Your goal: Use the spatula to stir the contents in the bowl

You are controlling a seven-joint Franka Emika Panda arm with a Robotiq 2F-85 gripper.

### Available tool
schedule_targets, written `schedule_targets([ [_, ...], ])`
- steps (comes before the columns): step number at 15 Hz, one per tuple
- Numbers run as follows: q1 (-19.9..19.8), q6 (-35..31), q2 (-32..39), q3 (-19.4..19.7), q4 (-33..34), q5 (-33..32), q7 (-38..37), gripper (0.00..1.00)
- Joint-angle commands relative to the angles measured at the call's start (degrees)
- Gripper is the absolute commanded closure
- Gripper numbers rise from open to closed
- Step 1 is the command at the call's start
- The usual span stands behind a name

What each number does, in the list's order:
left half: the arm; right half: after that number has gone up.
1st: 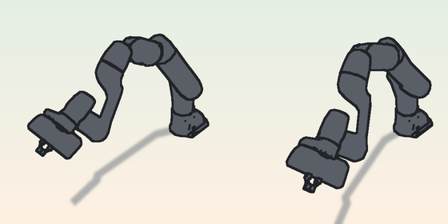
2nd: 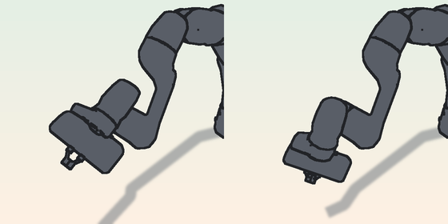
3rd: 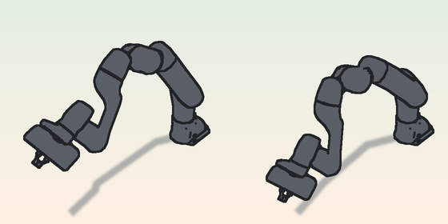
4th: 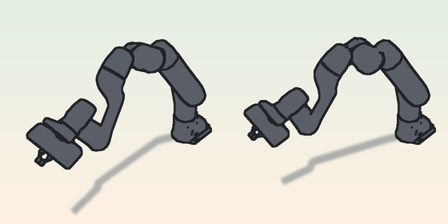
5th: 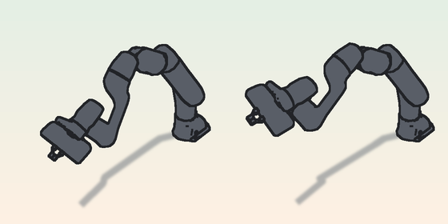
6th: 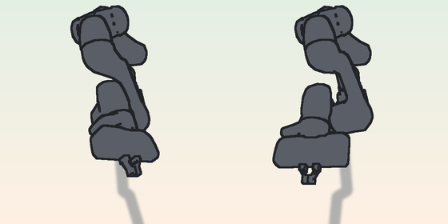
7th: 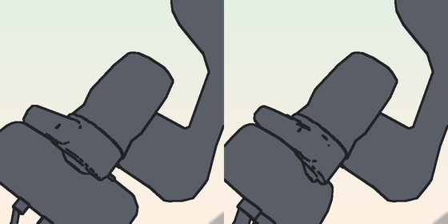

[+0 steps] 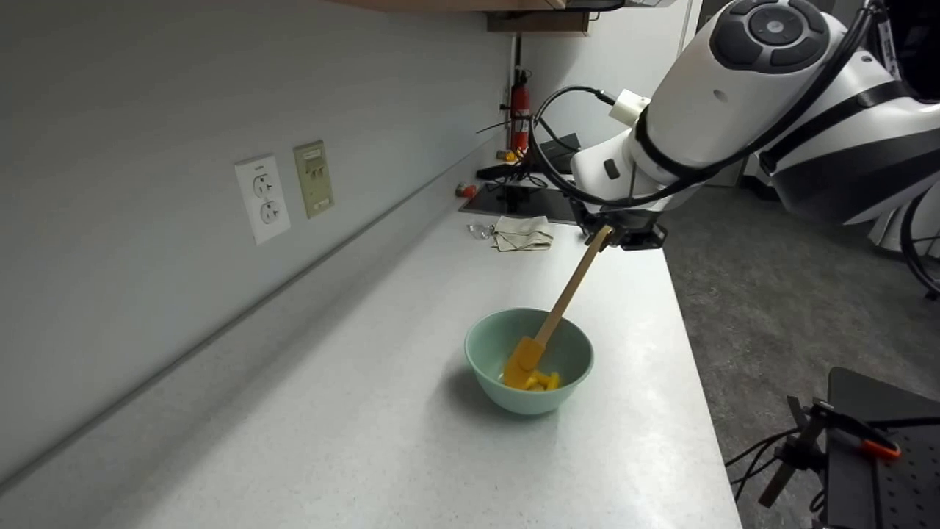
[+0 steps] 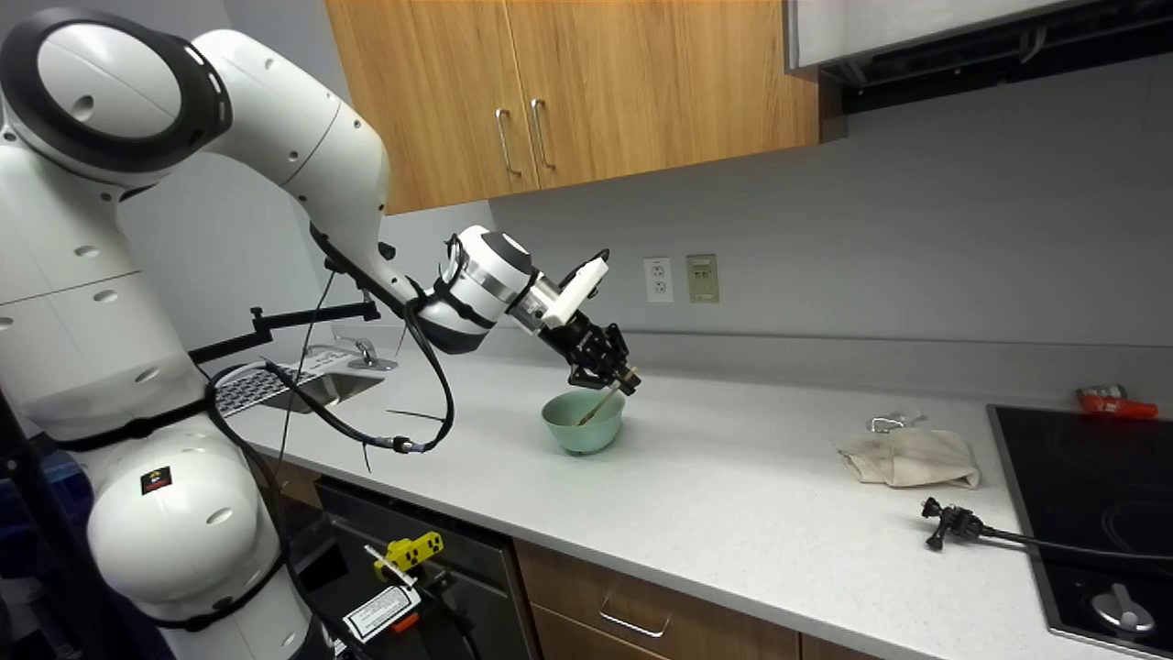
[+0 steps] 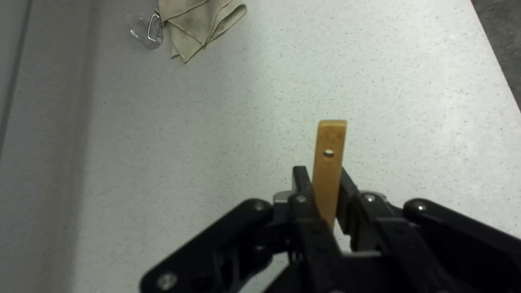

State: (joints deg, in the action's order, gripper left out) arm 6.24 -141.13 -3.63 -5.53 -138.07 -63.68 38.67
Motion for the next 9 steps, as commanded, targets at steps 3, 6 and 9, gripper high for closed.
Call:
schedule_targets([
  [3,0.6,1.3,-1.1,-0.3,-0.8,4.3,3.2,0.96],
  [6,0.4,0.0,-1.3,-0.1,-0.2,7.0,3.7,0.96],
  [9,0.1,-2.2,-1.7,0.2,0.1,5.7,2.0,0.96],
])
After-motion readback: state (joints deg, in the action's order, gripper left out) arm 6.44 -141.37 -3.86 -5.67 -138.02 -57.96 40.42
